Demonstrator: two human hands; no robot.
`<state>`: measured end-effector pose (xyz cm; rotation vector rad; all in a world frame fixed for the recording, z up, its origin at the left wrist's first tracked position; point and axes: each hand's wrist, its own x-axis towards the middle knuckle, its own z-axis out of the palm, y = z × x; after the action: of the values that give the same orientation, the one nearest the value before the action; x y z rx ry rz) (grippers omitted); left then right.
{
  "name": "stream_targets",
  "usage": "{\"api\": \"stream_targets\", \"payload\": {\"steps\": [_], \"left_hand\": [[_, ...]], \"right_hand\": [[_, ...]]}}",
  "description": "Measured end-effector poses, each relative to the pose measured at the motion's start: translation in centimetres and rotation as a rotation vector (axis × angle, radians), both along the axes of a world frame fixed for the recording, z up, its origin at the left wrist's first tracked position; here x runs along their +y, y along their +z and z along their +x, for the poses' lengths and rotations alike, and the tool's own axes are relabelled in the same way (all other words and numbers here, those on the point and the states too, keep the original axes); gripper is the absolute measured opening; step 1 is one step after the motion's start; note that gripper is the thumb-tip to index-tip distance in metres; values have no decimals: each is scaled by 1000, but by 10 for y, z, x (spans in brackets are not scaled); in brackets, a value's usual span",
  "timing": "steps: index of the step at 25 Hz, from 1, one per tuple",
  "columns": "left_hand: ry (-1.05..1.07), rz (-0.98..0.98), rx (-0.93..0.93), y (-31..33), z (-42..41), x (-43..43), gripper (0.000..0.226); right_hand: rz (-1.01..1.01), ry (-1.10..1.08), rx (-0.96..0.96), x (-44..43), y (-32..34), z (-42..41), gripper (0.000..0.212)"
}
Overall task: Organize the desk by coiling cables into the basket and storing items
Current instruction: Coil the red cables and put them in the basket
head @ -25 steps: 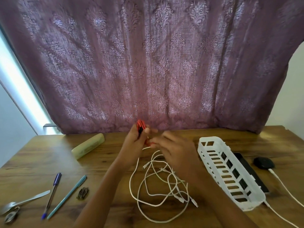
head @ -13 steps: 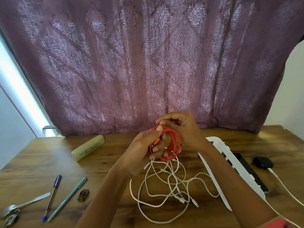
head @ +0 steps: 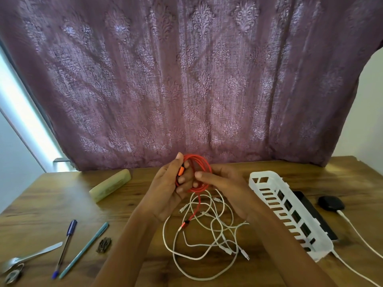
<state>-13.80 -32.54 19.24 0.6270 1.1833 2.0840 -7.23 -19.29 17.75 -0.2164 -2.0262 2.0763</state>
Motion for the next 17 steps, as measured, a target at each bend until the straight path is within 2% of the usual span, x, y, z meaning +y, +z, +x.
{"api": "stream_targets", "payload": {"steps": [2, 7, 10, 14, 17], "left_hand": [[-14, -9, 5, -1, 2, 1, 30], [23, -112, 43, -2, 4, 1, 29], [117, -240, 163, -3, 8, 3, 35], [268, -325, 429, -4, 11, 9, 32], [280, -339, 509, -3, 12, 13, 31]], "right_hand": [[61, -60, -5, -1, 3, 3, 11], [19, -61, -60, -2, 5, 5, 16], [-11, -45, -85, 1, 1, 5, 18], [-237, 4, -111, 4, -2, 3, 13], [-335, 99, -90, 3, 7, 8, 31]]}}
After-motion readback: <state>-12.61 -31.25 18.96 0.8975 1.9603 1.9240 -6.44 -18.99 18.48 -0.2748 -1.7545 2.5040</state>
